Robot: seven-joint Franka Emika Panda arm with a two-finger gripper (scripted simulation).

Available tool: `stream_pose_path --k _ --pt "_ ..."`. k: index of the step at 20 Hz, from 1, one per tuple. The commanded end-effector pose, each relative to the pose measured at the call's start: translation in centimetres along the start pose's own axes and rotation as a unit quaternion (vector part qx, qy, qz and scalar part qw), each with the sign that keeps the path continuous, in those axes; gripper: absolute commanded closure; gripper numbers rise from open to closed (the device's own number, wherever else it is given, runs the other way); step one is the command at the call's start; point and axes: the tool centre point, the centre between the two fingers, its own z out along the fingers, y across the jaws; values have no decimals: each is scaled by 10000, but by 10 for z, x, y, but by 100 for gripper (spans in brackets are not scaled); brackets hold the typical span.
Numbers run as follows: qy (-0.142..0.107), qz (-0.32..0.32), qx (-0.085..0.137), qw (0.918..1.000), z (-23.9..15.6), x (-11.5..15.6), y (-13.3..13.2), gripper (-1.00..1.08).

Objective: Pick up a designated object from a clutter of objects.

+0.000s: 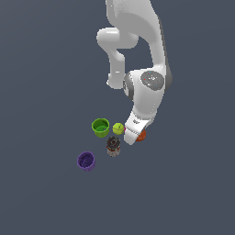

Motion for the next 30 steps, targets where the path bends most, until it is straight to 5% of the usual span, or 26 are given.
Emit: stream_pose_path --k 1,30 --pt "9 2 -10 10000 -21 -16 4 108" --pt "19 -1 2 10000 -266 -212 57 108"
